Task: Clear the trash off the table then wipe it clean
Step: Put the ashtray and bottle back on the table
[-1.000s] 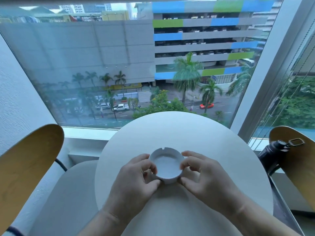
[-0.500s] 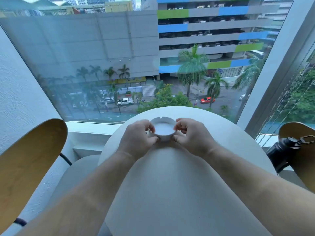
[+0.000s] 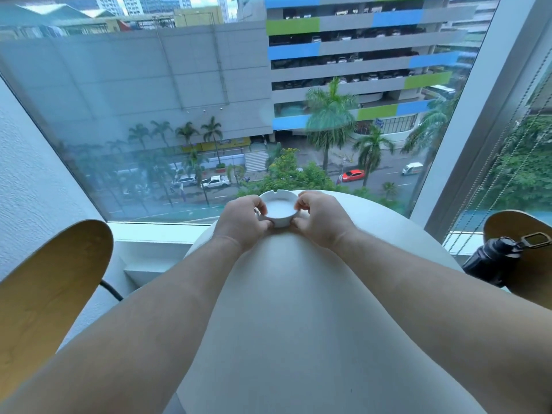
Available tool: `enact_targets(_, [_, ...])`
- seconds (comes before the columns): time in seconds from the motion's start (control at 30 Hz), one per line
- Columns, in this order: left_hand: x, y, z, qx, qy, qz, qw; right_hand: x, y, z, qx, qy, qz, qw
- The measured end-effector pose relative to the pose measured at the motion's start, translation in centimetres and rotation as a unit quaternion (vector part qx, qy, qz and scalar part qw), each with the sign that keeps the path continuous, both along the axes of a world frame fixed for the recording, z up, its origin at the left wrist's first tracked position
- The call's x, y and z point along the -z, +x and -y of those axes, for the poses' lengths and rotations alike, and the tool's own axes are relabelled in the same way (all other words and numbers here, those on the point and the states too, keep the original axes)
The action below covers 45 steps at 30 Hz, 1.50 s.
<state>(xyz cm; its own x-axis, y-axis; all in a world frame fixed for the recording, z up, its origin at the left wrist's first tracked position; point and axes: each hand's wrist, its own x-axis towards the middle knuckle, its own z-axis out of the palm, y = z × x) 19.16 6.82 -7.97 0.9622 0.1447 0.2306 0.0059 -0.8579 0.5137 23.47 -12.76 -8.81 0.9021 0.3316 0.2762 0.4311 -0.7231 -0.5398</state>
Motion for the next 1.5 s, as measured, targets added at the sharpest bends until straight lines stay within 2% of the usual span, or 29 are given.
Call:
enact_targets(0.33, [0.0,0.2,0.1,-0.002,0.001,-0.013,1.000,0.0,-0.1,-0.4,0.013,-0.026,0.003,1.000])
enact_targets(0.57, [0.7,-2.8,2.0,0.027,0.020,0.098,0.995,0.1,-3.6,1.9,0.019,-0.024,0.010,1.000])
enact_targets(0.7, [0.9,-5.0,4.9,0.122,0.001,0.109,0.987,0.4,-7.6,4.3,0.022,-0.009,0.033,0.999])
enact_targets(0.93, [0.7,-7.4,11.9,0.253,0.007,0.065,0.965,0.3,-14.4,10.8,0.053,-0.010,0.039,0.998])
enact_targets(1.1, [0.6,-7.7,18.2,0.308,0.007,0.054,0.950,0.6,-17.3,17.7,0.085,0.027,0.030,0.996])
enact_targets(1.3, [1.0,-5.6,26.7,0.351,0.004,0.036,0.936,2.9,-18.9,27.2,0.159,0.125,0.031,0.979])
enact_targets(1.5, [1.6,-2.2,33.5,0.353,0.022,0.040,0.935,5.8,-16.8,35.0,0.258,0.221,-0.068,0.938])
